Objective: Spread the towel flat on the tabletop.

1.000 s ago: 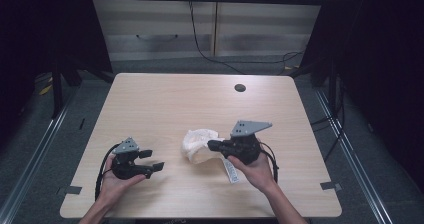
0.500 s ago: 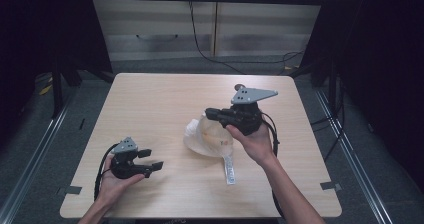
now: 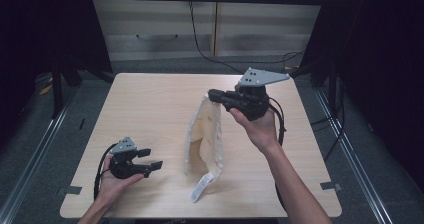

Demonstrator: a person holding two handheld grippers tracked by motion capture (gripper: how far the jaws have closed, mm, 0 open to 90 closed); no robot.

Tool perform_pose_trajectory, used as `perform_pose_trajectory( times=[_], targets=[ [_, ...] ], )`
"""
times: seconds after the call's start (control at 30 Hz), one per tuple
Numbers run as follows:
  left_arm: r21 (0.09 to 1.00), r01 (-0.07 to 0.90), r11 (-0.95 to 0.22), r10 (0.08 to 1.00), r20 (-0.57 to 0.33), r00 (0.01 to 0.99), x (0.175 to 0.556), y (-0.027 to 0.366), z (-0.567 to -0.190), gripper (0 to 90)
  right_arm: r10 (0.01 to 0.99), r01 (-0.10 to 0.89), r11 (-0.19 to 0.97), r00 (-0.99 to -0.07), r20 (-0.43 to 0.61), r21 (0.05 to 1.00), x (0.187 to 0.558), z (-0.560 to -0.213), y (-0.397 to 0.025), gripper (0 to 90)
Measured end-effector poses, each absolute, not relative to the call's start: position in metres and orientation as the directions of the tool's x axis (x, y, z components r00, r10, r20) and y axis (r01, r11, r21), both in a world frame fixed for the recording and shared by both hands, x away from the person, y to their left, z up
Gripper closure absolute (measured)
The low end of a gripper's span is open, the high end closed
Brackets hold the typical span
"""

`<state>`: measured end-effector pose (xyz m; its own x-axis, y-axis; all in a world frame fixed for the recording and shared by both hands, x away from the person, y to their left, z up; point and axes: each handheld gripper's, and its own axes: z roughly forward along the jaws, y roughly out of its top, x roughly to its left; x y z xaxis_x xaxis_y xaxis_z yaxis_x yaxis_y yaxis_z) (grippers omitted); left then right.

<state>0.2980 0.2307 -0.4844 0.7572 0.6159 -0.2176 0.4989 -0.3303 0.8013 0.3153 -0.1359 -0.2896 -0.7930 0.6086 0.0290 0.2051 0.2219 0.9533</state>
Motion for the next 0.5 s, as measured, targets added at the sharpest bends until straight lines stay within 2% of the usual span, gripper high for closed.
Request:
perform_pose_trajectory(
  times=[0.2,0.5],
  targets=[
    [0.801,0.493,-0.338,0.595,-0.224,0.772,0.297,0.227,-0.485,30.8,0.662,0.296,0.218,-0.745,0.082,0.930,0.318,-0.336,-0.167,88.0],
    [0.792,0.487,-0.369,0.552,-0.235,0.800,0.294,0.212,-0.483,27.7,0.736,0.397,0.181,-0.662,0.144,0.900,0.307,-0.388,-0.215,88.0]
  ],
)
